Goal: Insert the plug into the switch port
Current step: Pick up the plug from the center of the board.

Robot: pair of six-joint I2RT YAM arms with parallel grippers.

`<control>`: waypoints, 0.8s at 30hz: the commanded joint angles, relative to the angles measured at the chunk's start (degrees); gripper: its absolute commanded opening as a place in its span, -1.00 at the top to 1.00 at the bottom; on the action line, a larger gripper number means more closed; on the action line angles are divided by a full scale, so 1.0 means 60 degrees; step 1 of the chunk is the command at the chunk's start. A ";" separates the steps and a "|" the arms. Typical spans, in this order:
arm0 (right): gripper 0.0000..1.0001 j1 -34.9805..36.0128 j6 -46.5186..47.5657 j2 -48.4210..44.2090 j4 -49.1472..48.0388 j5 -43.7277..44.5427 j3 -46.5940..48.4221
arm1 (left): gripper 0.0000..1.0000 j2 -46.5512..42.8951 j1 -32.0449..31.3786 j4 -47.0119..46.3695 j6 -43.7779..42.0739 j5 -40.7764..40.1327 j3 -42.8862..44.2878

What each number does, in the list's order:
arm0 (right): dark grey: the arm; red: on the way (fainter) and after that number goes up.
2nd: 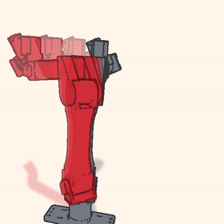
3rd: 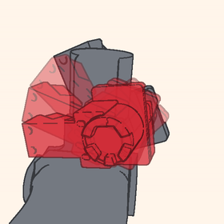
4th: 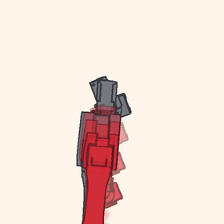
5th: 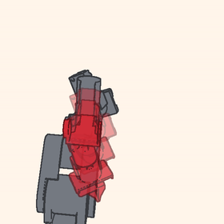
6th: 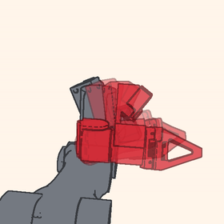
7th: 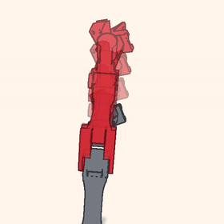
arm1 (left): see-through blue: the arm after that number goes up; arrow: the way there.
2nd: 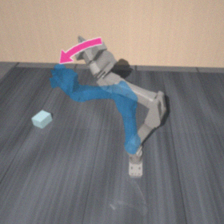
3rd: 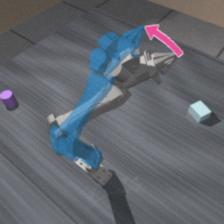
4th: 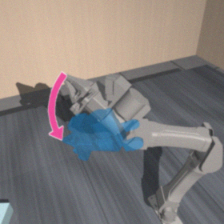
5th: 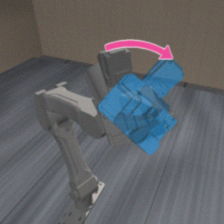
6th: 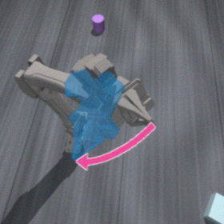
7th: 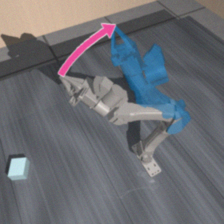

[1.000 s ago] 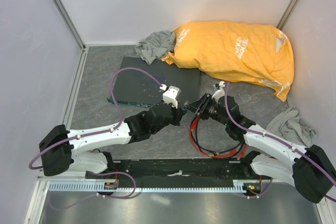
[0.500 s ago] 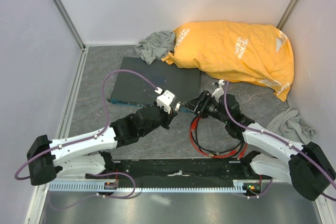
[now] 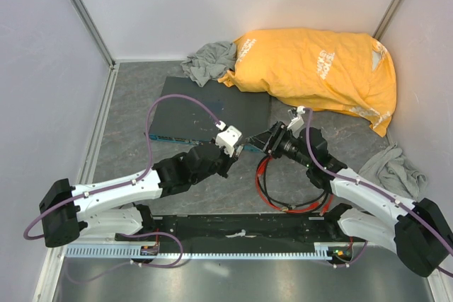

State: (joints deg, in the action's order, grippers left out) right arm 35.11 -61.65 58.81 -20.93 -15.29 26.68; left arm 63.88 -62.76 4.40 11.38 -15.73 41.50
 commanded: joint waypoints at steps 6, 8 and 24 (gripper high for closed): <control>-0.22 0.0007 -0.0198 0.0994 -0.1050 -0.0630 -0.0036 | 0.97 -0.0158 -0.0028 -0.0236 -0.0490 0.0453 0.0452; -0.17 0.0007 -0.0374 0.1199 -0.1330 -0.0835 -0.0095 | 0.97 -0.0114 -0.0028 -0.0294 -0.0504 0.0541 0.0467; 1.00 -0.0373 -0.1971 0.0982 -0.2533 -0.0851 -0.0564 | 0.90 -0.0362 -0.0028 -0.0690 0.0372 0.0103 -0.0380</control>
State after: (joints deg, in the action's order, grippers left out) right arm 34.33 -69.60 67.42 -31.33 -20.78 24.05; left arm 63.75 -62.78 3.60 10.46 -12.99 41.56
